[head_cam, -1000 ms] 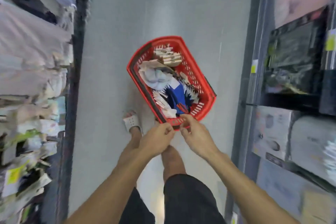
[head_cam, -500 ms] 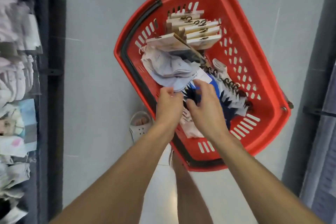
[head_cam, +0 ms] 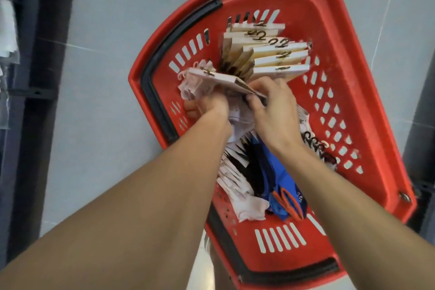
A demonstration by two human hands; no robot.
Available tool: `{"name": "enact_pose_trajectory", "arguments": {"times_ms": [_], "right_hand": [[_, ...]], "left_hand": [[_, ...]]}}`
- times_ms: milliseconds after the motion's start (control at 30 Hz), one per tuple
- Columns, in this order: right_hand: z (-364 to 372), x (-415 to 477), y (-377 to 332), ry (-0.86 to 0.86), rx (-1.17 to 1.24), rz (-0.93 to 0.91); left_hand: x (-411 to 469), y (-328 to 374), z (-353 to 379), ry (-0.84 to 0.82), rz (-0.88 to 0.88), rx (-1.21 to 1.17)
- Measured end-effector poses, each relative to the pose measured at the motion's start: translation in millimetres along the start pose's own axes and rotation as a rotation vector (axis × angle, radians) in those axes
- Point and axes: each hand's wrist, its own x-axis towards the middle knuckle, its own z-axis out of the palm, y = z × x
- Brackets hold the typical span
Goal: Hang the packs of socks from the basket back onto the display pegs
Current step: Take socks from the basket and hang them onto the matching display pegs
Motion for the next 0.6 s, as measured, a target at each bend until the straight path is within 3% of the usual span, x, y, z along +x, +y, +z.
{"name": "enact_pose_trajectory", "arguments": {"times_ms": [200, 267, 367, 600], "right_hand": [[1.0, -6.9, 9.3, 0.245, 0.105, 0.09], [1.9, -10.7, 10.6, 0.286, 0.143, 0.131], [0.8, -11.7, 13.0, 0.375, 0.217, 0.184], [-2.6, -4.9, 13.5, 0.344, 0.284, 0.221]], "left_hand": [[-2.4, 19.8, -1.0, -0.123, -0.118, -0.122], [-0.1, 21.8, 0.9, -0.113, -0.014, -0.012], [3.4, 21.2, -5.8, -0.002, 0.296, 0.237], [17.8, 17.4, -11.6, -0.092, 0.226, 0.246]]}}
